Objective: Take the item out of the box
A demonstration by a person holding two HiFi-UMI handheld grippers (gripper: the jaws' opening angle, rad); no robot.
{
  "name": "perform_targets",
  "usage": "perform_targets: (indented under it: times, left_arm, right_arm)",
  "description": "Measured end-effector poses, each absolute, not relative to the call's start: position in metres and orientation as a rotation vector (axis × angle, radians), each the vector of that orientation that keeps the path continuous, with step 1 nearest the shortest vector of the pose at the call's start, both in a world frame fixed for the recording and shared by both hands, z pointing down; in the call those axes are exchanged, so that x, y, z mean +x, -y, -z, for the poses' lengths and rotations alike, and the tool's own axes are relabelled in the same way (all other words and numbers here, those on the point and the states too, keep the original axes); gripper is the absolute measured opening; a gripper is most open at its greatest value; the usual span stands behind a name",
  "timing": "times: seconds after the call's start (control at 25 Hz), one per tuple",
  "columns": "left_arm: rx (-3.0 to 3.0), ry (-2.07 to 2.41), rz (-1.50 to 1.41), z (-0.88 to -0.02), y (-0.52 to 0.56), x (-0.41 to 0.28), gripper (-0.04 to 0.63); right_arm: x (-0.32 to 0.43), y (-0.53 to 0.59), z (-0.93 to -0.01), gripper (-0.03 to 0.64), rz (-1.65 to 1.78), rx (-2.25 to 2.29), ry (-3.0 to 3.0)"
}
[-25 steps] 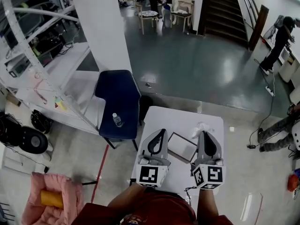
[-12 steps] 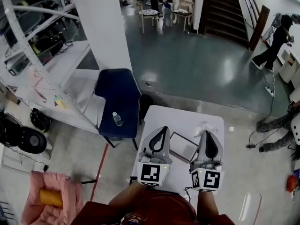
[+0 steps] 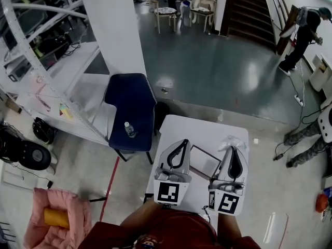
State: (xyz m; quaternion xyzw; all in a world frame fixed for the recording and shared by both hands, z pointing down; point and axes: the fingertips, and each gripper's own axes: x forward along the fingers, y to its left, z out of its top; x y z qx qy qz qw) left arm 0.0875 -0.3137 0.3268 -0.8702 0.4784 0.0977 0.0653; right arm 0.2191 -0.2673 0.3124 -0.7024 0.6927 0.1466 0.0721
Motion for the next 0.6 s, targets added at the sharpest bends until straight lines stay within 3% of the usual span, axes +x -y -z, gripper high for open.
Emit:
perform_targets:
  times: [0.6]
  left_arm:
    - [-2.629,-1.412,-0.286,-0.3304,0.3157,0.0927,0.003]
  right_arm:
    - [0.2195,0.2755,-0.3205,0.005,-0.398,-2.108,-2.11]
